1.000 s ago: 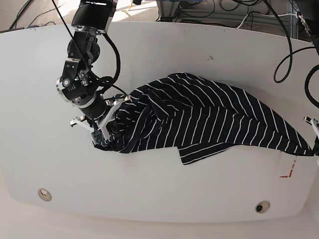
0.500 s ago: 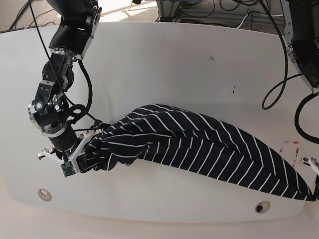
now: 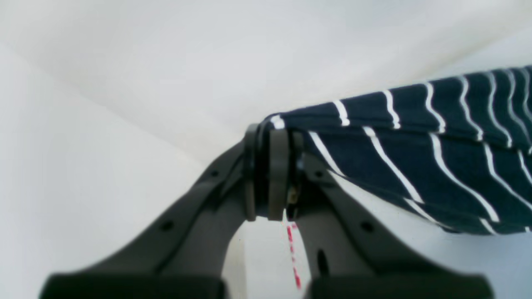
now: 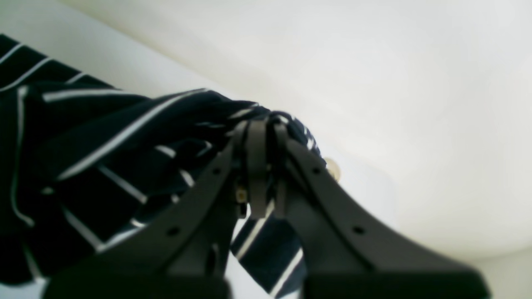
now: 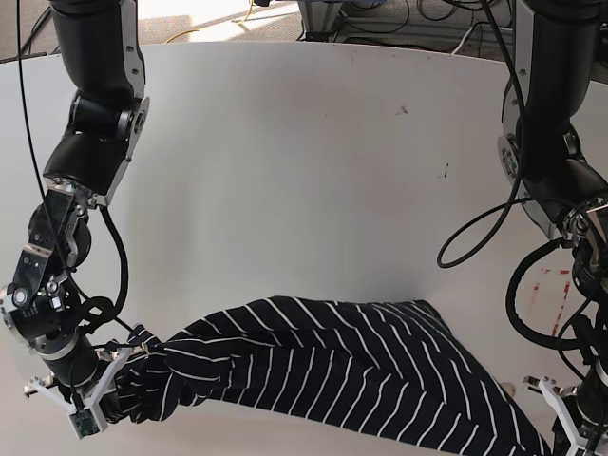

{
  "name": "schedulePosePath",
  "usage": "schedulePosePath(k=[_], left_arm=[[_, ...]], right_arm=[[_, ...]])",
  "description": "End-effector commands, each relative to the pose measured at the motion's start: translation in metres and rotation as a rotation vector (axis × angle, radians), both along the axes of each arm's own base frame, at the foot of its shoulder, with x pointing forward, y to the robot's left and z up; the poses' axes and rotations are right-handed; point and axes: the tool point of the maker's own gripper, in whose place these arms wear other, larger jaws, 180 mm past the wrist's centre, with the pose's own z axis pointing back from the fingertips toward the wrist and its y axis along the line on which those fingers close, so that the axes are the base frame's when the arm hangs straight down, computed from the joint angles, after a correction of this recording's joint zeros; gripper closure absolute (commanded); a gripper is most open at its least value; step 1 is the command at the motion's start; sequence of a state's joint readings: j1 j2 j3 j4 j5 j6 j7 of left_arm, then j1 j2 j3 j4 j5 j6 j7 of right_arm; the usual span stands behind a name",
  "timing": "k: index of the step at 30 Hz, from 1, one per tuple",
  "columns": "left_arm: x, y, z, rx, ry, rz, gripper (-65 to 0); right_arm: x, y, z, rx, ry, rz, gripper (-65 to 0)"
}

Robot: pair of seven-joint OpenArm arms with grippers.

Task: Layout the t-shirt on the table in an organized manner, then fold the t-shirt properly
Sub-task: 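Lift the shirt with both grippers and pull it toward the robot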

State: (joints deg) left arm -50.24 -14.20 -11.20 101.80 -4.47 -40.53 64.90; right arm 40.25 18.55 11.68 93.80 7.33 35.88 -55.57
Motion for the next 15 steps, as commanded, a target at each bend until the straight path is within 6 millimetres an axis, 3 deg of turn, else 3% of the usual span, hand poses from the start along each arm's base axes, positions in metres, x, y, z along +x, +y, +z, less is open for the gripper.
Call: schedulePosePath(k=[1,6,8,11,15], left_arm=[[0.006,-0.009,0.038,-0.012,-0.082,-0.028,0.0],[0.007,-0.015,0.076,-0.030,-0.150,-0.045,0.0],[0.006,-0.013,0.081,-0.028,-0.159,-0.040,0.0],[0.004,-0.010,0.090,-0.037,-0.179,-0.036,0.0],[-0.004,0.008,0.101,-0.047,-0.212,0.001,0.0]], right_arm=[[0.012,-0.007,0.049,-0.014,-0.097,0.000,0.0],[0.029,-0.028,0.087,-0.031,-0.116,-0.030,0.0],[0.036,-0.034,0.089,-0.027,-0.095,-0.039,0.0],[0.046,-0.050,0.083,-0.002,-0.043,-0.065,0.0],[0.055,-0.071,0.045,0.043,0.065,-0.094,0.0]])
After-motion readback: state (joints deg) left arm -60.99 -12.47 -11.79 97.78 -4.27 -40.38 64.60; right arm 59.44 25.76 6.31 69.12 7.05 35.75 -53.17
